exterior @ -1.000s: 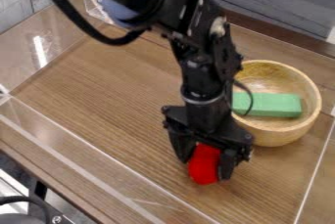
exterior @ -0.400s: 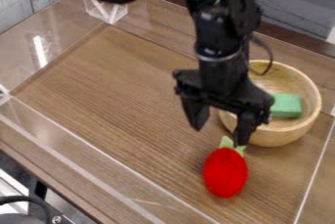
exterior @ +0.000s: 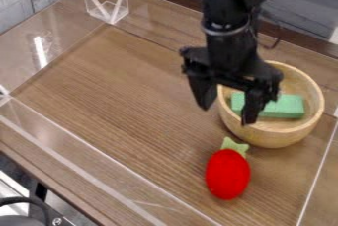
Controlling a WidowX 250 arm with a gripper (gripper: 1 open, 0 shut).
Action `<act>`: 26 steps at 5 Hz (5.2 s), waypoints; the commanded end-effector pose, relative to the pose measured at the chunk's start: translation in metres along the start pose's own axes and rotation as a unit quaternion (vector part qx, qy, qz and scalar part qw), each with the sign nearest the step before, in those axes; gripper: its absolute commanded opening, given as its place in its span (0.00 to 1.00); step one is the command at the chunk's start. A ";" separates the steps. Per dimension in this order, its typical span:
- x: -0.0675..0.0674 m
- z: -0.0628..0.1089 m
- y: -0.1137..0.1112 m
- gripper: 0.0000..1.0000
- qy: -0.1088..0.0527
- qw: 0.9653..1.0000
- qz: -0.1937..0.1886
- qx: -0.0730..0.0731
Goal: Move the red object to the right side of the table
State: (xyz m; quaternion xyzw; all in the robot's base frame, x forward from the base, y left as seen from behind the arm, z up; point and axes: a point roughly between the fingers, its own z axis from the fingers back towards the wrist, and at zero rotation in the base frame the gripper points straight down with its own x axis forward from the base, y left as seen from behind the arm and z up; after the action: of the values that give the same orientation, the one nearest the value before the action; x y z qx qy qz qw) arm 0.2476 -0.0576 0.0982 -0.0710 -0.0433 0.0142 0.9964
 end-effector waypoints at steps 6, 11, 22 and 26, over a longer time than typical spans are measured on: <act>0.025 0.002 0.014 1.00 -0.012 1.000 0.003 -0.003; 0.026 0.003 0.011 1.00 -0.012 1.000 -0.006 -0.003; 0.065 0.023 0.106 1.00 -0.082 0.995 0.025 0.047; 0.075 0.014 0.107 1.00 -0.069 0.997 0.028 0.035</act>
State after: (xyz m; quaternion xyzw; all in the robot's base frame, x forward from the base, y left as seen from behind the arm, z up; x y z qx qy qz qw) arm 0.3107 0.0474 0.0890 -0.0410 -0.0844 0.0453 0.9946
